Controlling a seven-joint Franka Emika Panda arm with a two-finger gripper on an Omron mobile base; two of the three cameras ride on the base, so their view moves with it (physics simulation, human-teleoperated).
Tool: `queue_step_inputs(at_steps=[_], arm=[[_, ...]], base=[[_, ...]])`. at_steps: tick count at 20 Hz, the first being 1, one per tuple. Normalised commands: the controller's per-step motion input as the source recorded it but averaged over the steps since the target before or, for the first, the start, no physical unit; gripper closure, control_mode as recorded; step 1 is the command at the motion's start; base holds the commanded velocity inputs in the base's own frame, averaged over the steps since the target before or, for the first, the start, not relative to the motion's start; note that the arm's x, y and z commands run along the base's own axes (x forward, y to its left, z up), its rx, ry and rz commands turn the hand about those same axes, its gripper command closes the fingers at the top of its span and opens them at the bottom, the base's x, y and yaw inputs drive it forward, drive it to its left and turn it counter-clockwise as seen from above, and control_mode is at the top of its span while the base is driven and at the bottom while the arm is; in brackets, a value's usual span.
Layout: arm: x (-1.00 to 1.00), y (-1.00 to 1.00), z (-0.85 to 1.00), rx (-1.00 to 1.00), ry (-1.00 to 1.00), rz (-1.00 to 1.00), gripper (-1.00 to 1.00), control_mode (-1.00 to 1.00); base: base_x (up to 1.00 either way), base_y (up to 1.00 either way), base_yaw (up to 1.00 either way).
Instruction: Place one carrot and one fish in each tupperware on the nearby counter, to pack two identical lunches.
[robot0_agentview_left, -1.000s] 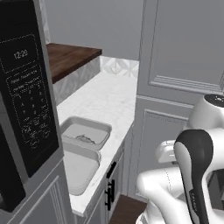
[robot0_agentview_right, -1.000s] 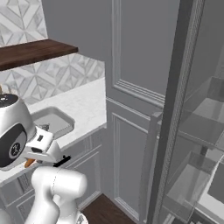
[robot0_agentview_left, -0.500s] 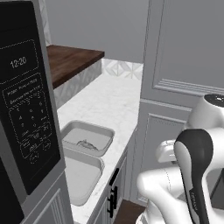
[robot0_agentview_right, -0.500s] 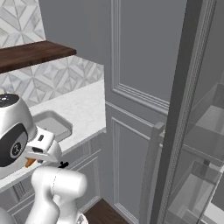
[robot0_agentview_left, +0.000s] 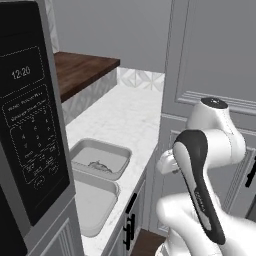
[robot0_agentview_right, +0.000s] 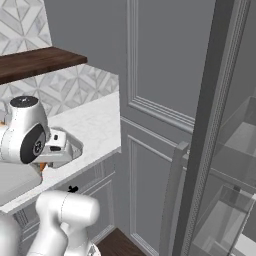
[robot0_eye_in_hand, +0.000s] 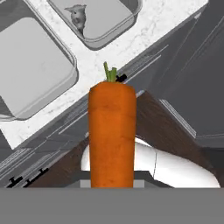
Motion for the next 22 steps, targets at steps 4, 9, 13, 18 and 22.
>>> queue_step_inputs(at_steps=[4,9,13,18,22], arm=[[1.00,0.53,-0.31,0.00,0.03,0.41,1.00,-1.00],[1.00,0.20,-0.24,0.00,0.07,0.20,1.00,-1.00],[1.00,0.24,-0.20,-0.01,0.12,0.10,1.00,-1.00],[1.00,0.57,-0.31,-0.08,0.18,0.13,1.00,-1.00],[1.00,0.70,-0.48,-0.12,0.12,0.05,1.00,-1.00]], base=[[0.00,0.00,0.00],[0.00,0.00,0.00],[0.00,0.00,0.00],[0.00,0.00,0.00],[0.00,0.00,0.00]])
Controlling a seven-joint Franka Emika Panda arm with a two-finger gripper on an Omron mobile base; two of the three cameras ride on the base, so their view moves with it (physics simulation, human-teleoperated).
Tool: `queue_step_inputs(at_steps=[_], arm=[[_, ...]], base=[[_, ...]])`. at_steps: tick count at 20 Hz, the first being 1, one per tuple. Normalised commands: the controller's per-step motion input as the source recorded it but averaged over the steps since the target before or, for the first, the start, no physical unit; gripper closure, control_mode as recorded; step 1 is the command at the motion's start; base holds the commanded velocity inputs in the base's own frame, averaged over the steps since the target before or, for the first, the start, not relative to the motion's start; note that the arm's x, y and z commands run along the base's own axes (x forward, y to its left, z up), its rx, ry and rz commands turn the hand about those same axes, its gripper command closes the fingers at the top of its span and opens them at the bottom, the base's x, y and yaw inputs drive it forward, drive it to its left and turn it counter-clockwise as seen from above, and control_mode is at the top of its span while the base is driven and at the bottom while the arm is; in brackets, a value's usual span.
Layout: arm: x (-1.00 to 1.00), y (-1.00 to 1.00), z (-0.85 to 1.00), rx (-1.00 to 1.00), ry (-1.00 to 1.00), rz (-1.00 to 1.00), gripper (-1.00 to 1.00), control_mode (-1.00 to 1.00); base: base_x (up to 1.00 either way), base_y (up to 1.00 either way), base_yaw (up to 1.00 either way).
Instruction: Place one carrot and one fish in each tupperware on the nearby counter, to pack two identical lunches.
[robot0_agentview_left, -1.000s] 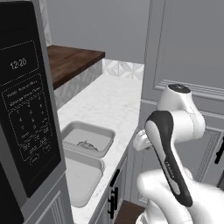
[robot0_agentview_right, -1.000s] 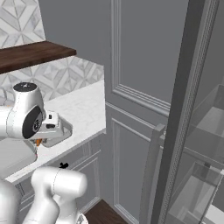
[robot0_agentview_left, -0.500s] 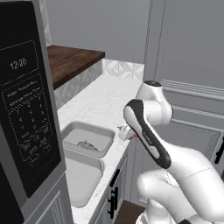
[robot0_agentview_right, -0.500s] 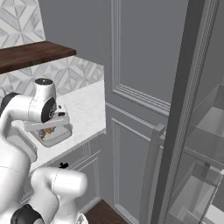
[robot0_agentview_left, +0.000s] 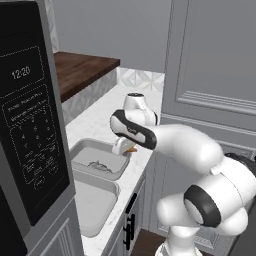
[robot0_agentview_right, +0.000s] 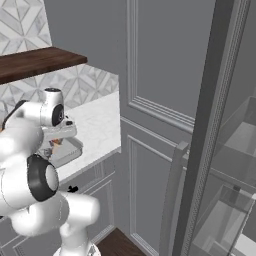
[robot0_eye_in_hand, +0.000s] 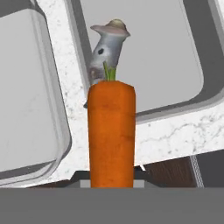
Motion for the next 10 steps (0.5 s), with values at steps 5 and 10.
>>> queue_step_inputs(at_steps=[5,10], arm=[[0.69,0.46,-0.53,-0.07,0.01,0.00,1.00,-1.00],[0.72,0.37,-0.47,-0.03,0.00,0.00,1.00,-1.00]], base=[[0.00,0.00,0.00],[0.00,0.00,0.00]])
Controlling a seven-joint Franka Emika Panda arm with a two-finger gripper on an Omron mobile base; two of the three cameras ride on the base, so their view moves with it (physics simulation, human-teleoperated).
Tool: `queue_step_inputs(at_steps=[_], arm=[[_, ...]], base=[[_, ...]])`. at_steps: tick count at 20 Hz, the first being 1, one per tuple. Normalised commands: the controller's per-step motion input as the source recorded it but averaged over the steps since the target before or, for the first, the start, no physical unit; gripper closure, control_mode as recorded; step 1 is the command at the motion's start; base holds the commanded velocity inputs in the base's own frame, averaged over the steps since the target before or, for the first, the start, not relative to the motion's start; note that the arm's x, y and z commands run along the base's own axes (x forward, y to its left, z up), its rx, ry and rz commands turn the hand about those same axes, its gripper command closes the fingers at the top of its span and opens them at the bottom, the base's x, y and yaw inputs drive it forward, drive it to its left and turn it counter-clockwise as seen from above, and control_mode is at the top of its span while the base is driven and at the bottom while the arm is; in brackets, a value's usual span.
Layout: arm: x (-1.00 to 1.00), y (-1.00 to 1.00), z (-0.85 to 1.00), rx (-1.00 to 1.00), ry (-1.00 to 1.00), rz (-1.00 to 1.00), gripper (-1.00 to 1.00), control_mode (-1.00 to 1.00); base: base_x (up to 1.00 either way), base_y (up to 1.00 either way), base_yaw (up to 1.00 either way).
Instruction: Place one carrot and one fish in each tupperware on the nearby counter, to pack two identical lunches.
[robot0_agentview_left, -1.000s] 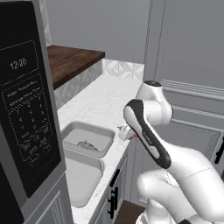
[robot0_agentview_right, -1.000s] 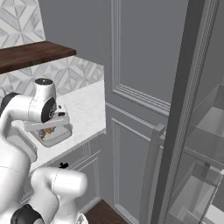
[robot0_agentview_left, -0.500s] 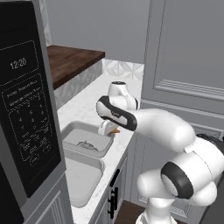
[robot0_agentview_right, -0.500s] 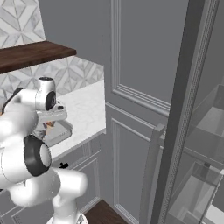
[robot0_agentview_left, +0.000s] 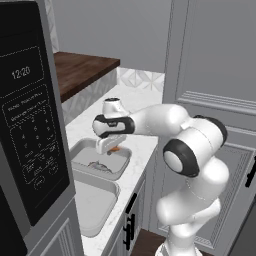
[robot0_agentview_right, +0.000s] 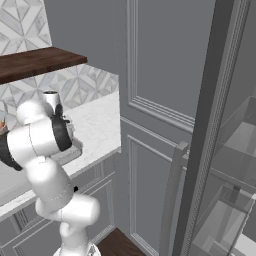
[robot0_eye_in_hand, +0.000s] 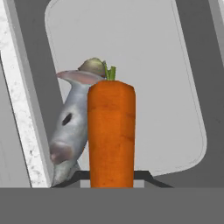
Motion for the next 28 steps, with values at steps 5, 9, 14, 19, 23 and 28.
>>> queue_step_inputs(at_steps=[5,9,14,19,23,28], arm=[[0.40,0.13,-0.60,-0.02,0.00,0.00,1.00,-1.00],[0.11,0.05,-0.62,0.00,-0.02,0.00,1.00,-1.00],[-0.03,0.00,-0.04,0.00,-0.15,0.00,1.00,-1.00],[0.06,0.04,0.00,0.00,-0.19,0.00,1.00,-1.00],[0.00,0.06,0.00,0.00,-0.06,0.00,1.00,-1.00],[0.00,0.00,-0.01,0.01,0.00,0.00,1.00,-1.00]], base=[[0.00,0.00,0.00],[0.00,0.00,0.00],[0.00,0.00,0.00],[0.00,0.00,0.00],[0.00,0.00,0.00],[0.00,0.00,0.00]])
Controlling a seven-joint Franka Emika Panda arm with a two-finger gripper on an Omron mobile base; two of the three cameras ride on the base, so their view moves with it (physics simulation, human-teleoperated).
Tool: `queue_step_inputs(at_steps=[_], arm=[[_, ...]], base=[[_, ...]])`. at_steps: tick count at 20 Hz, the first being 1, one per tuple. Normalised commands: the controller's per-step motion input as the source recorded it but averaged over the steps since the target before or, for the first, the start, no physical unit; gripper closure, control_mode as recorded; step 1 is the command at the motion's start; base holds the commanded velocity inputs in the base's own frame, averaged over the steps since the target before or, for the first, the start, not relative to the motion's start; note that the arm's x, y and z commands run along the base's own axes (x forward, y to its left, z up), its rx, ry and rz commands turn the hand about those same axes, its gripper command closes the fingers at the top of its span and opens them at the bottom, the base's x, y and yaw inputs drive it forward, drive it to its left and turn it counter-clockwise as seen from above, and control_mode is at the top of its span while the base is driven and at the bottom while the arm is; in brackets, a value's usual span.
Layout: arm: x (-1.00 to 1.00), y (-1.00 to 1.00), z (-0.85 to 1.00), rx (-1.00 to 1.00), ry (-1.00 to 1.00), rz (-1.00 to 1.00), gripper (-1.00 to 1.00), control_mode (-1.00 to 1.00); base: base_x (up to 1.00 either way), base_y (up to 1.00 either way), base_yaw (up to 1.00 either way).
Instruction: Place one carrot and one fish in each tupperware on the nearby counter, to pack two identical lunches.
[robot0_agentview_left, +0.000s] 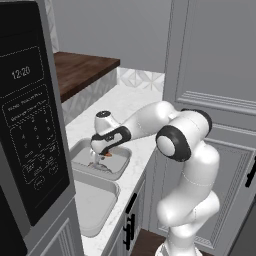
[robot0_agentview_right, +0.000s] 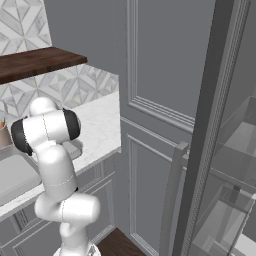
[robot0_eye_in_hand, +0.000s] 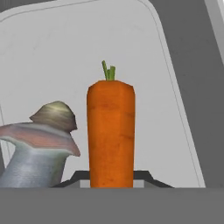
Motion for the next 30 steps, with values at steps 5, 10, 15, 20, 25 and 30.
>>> queue_step_inputs(at_steps=[5,10,15,20,25,30], arm=[[0.00,0.00,-0.11,0.00,0.01,0.00,-1.00,-1.00],[0.00,0.00,-0.03,0.00,0.01,0.00,-1.00,-1.00],[0.00,0.00,0.04,0.00,0.00,0.00,-1.00,-1.00],[-0.31,-0.07,0.71,0.00,0.01,0.00,-1.00,-1.00],[-0.78,-0.39,0.76,0.05,0.09,-0.03,-1.00,-1.00],[-0.95,-0.93,0.16,0.10,0.18,-0.16,-1.00,-1.00]], base=[[0.00,0.00,0.00],[0.00,0.00,0.00],[0.00,0.00,0.00],[0.00,0.00,0.00],[0.00,0.00,0.00],[0.00,0.00,0.00]])
